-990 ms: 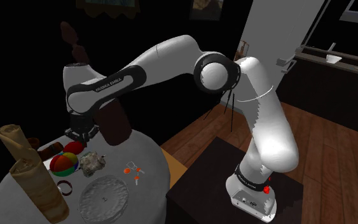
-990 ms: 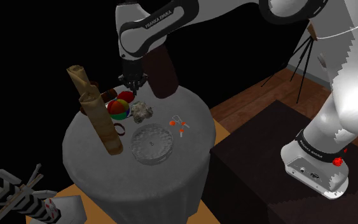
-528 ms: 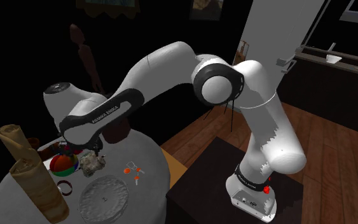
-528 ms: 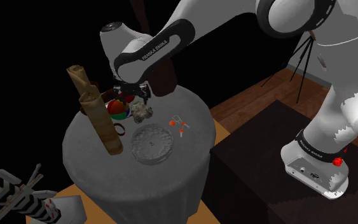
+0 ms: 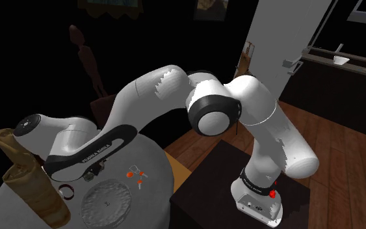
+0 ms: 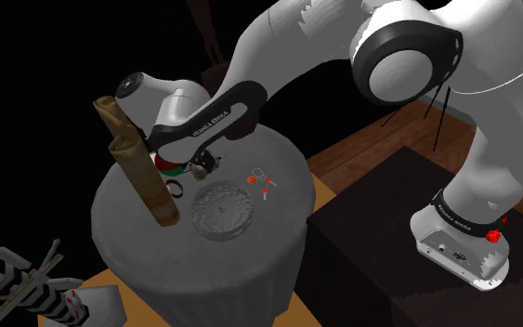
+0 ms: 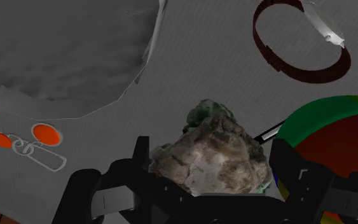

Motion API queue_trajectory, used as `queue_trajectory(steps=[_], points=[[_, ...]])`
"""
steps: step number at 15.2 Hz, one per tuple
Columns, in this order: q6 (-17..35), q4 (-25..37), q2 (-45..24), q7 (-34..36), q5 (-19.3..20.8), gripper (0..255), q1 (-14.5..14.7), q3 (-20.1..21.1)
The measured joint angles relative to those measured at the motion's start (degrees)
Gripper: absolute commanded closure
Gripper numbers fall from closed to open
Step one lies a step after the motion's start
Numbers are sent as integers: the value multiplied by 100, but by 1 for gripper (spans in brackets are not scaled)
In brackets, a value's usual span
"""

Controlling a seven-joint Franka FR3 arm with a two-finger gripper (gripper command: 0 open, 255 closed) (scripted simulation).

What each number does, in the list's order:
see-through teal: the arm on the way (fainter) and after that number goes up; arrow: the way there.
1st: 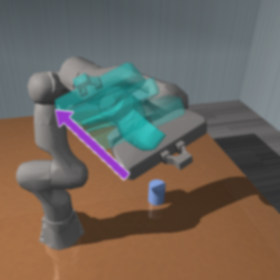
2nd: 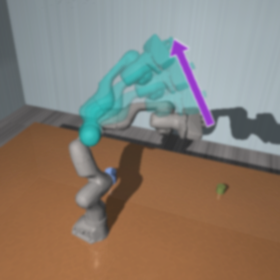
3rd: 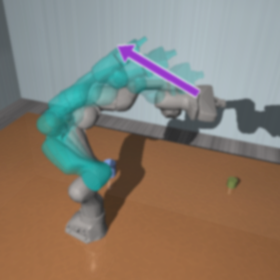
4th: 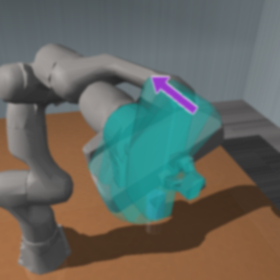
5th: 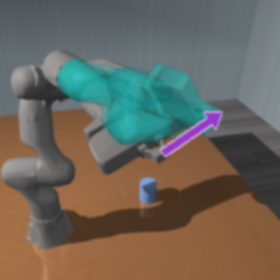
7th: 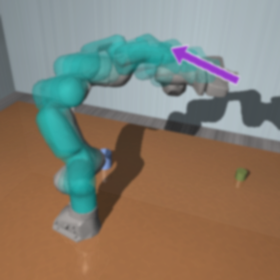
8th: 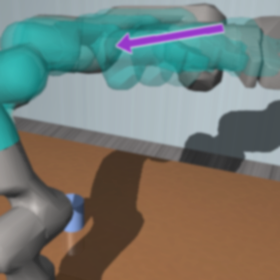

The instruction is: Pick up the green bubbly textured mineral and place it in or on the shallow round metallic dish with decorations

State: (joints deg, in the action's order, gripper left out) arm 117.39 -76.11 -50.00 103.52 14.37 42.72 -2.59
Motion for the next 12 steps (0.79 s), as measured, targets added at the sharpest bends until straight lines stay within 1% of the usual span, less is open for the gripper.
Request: queue_trajectory(steps=[2, 3, 4, 5, 6, 7, 8, 10, 11, 12], points=[[27, -4, 5, 35, 18, 0, -11, -13], [103, -131, 58, 73, 35, 0, -12, -17], [148, -100, 44, 82, 40, 0, -20, -17], [72, 8, -14, 58, 37, 0, -40, -13], [128, -34, 3, 46, 46, 0, -55, -13], [15, 130, -65, 29, 36, 0, -58, -4], [22, 28, -21, 47, 50, 0, -55, -2], [222, -106, 26, 94, 70, 0, -50, 4], [120, 17, -22, 75, 64, 255, -59, 8], [114, 84, -39, 82, 60, 255, -41, 18]])
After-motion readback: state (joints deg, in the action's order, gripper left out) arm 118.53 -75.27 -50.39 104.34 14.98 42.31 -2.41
